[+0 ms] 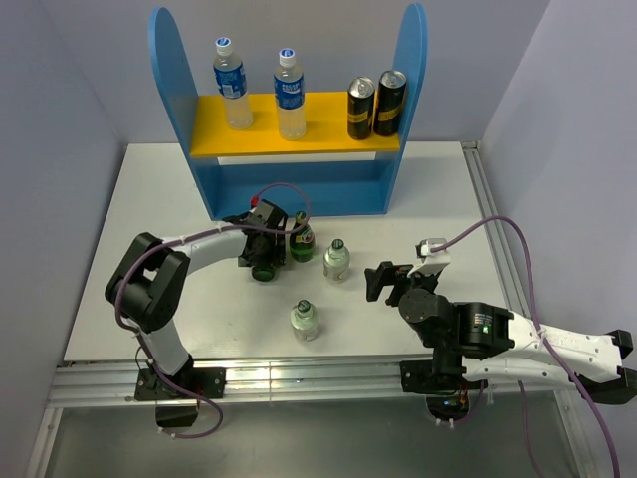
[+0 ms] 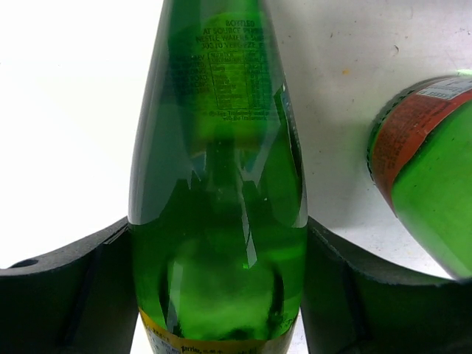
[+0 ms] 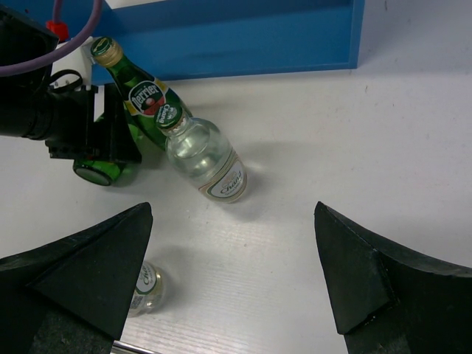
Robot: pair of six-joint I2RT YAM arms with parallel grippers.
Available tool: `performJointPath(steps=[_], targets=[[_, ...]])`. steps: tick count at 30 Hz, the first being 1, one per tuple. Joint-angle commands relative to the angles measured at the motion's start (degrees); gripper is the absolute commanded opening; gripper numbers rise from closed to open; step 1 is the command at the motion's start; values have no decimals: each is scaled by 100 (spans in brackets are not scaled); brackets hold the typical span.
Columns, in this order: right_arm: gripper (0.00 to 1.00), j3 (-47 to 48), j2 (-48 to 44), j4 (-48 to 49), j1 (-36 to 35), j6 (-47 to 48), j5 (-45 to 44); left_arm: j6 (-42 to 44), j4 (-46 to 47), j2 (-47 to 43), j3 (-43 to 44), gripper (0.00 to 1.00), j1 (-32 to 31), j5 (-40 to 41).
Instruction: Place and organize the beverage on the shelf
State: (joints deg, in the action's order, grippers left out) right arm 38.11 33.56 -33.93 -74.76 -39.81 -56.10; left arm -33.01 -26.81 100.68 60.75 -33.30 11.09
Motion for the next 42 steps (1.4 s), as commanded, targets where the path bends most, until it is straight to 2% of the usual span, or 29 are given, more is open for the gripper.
performJointPath(steps=[1, 6, 9, 14, 18, 19, 22, 23, 25, 26, 28, 33, 38, 39, 40, 42], targets=[[97, -23, -25, 27, -38, -123, -156, -213, 229, -30, -274, 0, -36, 76], [97, -23, -16, 80, -30, -62, -139, -583, 158, -926, -362, 0, -264, 1637], [97, 12, 10, 97, -38, -44, -138, -837, 245, -1856, -450, 0, -484, 2394], [97, 13, 45, 203, -38, 17, -147, -970, 623, -2886, -704, 0, -616, 3450], [97, -23, 98, 369, -38, 17, -226, -558, 1992, -3642, -1510, 0, -652, 4067], [97, -57, 98, 413, -30, 17, -226, -261, 2848, -3704, -1661, 0, -652, 4189], [97, -75, 142, 563, -30, 88, -270, 364, 4109, -3749, -2224, 0, -652, 4690], [97, -75, 159, 581, -38, 114, -279, 592, 5123, -3732, -2373, 0, -652, 4787], [97, -40, 194, 590, -38, 132, -358, 1076, 5885, -3530, -2620, 0, -616, 4867], [97, -32, 195, 616, -38, 149, -384, 1234, 6628, -3408, -2656, 0, -590, 4937], [97, -31, 186, 660, -38, 202, -463, 1683, 7300, -2960, -2656, 0, -537, 4964], [97, -137, 89, 809, -38, 316, -560, 2517, 9829, -1784, -2753, 0, -222, 4272], [97, -225, -68, 818, -38, 386, -727, 3107, 11194, -736, -2401, 0, -151, 3875], [97, -251, -104, 818, -38, 387, -745, 3439, 11537, -404, -2401, 0, -133, 3813], [97, -269, -130, 827, -38, 387, -762, 3607, 12358, -218, -2401, 0, -142, 3717], [97, -304, -227, 880, -38, 413, -789, 4133, 13118, 413, -2305, 0, -150, 3585]])
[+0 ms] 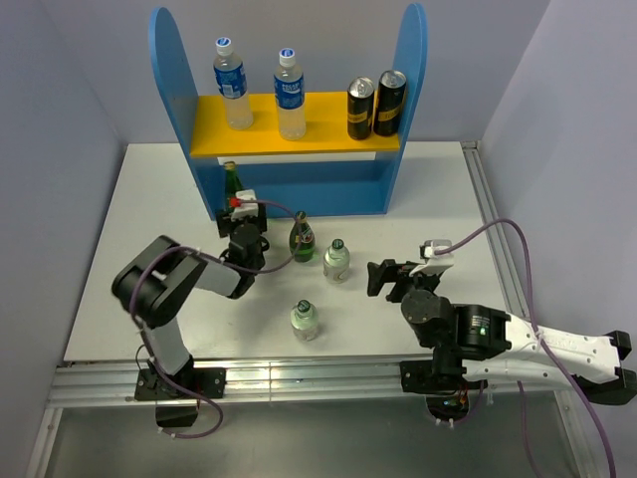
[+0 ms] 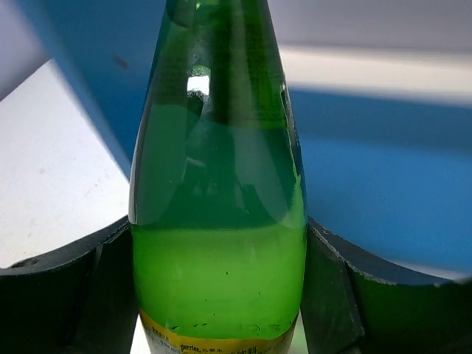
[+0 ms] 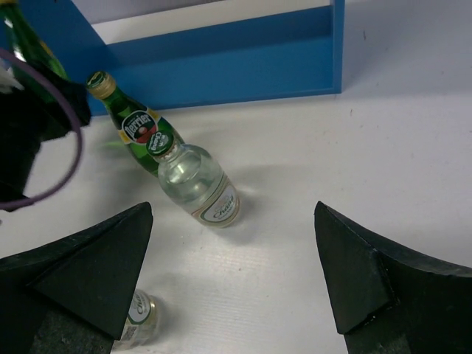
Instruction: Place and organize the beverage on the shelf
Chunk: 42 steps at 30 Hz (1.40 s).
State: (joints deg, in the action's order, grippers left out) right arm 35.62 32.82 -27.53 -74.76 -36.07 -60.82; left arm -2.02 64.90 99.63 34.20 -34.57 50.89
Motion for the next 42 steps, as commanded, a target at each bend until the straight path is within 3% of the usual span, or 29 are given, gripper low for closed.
performJointPath(steps=[1, 8, 20, 28, 35, 42], targets=[[97, -63, -179, 265, -38, 74, -334, 1168, 4151, 687, 438, 0, -24, -431], [97, -178, -302, 432, -30, 153, -387, 898, 4171, 1549, 1211, 0, 152, -502], [97, -213, 14, 801, -21, 426, -422, 528, 4171, 1823, 1494, 0, 512, -721], [96, -231, 76, 1074, -30, 619, -387, 422, 4171, 822, 273, 0, 311, -590], [96, -134, 76, 1153, -38, 593, -194, 1088, 4153, -732, -887, 0, -401, -431], [95, -116, 14, 1154, -38, 593, -123, 1143, 3354, -1289, -906, 0, -534, -387]])
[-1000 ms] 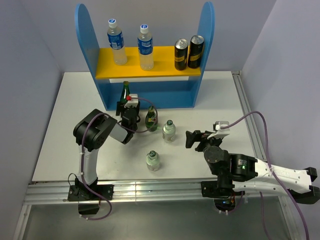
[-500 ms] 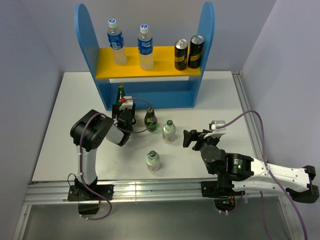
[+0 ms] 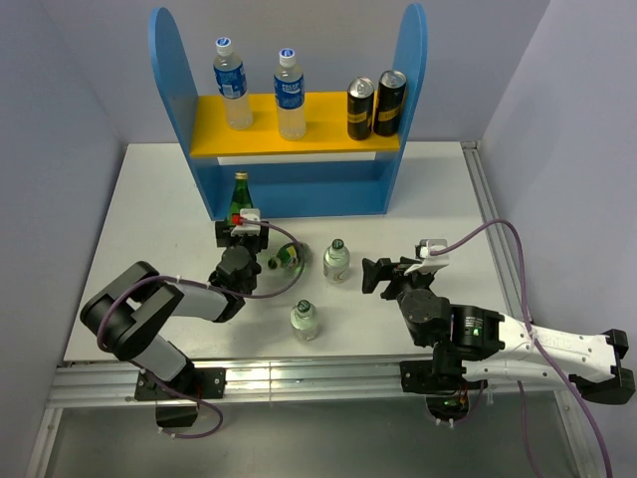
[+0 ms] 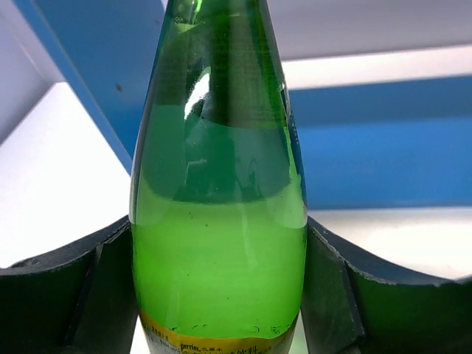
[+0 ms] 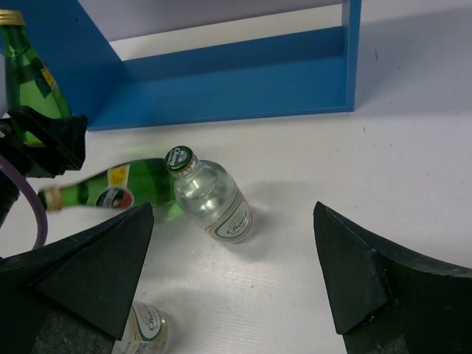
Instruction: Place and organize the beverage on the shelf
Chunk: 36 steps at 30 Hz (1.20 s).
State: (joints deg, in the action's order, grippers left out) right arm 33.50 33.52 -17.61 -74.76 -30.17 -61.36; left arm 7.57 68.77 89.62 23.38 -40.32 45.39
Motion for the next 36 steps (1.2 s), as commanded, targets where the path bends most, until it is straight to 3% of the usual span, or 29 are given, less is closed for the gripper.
performJointPath(steps=[1, 12, 16, 20, 21, 23, 24, 28, 31, 36], targets=[[96, 113, -56, 135, -38, -6, -77, 183, 2923, -288, 220, 0, 33, 146], [95, 69, -162, 170, -38, 143, -95, -142, 2835, 64, 167, 0, 24, 313], [95, 95, -65, 458, -38, 371, 89, 182, 2713, -216, 97, 0, -125, 488], [96, 315, 23, 872, -38, 967, 449, -18, 1371, -1471, 71, 0, -424, 366], [96, 368, 67, 969, -38, 1083, 554, -210, 323, -1779, 79, 0, -451, 87], [97, 570, 128, 1250, -30, 1477, 879, -703, -833, -2842, 141, 0, -451, -457], [97, 640, 207, 1338, -30, 1592, 994, -957, -1683, -3185, 167, 0, -442, -1139], [98, 1079, 488, 1743, -12, 2155, 1363, -1363, -3574, -4635, 562, 0, -433, -2504], [98, 1369, 717, 2146, -21, 2384, 1679, -1644, -4579, -5111, 817, 0, -442, -2815], [98, 1992, 1252, 2437, 5, 2850, 2382, -2206, -5285, -5315, 940, 0, -477, -3781]])
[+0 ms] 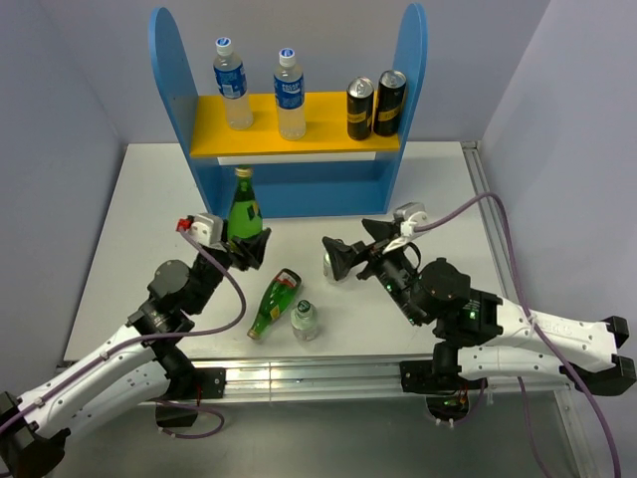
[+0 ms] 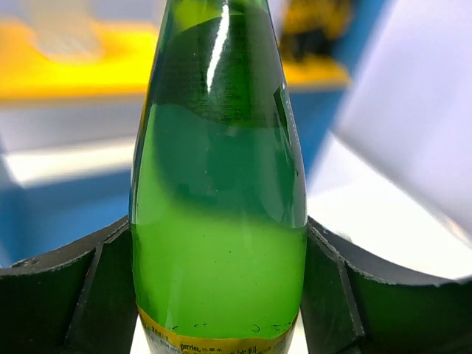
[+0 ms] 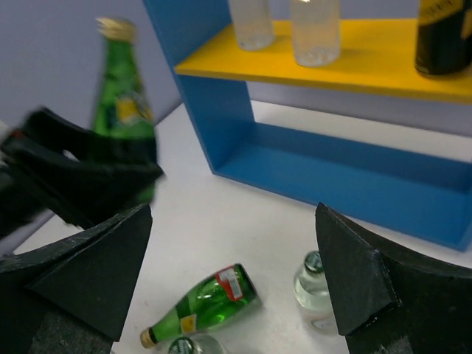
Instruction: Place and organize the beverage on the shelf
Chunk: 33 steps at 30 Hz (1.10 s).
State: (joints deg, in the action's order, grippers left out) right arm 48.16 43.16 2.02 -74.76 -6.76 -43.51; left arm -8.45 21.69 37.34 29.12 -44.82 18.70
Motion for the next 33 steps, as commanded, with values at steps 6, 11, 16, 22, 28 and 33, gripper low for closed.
performJointPath(steps=[6, 11, 16, 22, 28, 33], targets=[[99, 1168, 957, 518, 207, 615, 1132, -1158, -324, -306, 59, 0, -36, -2248], [99, 1318, 1457, 773, 383, 440, 1415, -1291, -148, -473, -82, 0, -36, -2362], [99, 1380, 1906, 1045, 629, 53, 1555, -1405, -87, -438, -30, 0, -36, -2582], [99, 1442, 2372, 1230, 1121, -580, 2012, -1414, -139, -509, 23, 0, -36, -2722], [97, 1547, 2759, 1406, 1412, -861, 2267, -1379, -218, -614, 23, 0, -27, -2828], [83, 1749, 3155, 1503, 1473, -1002, 2408, -1326, -288, -640, 23, 0, -36, -2986]])
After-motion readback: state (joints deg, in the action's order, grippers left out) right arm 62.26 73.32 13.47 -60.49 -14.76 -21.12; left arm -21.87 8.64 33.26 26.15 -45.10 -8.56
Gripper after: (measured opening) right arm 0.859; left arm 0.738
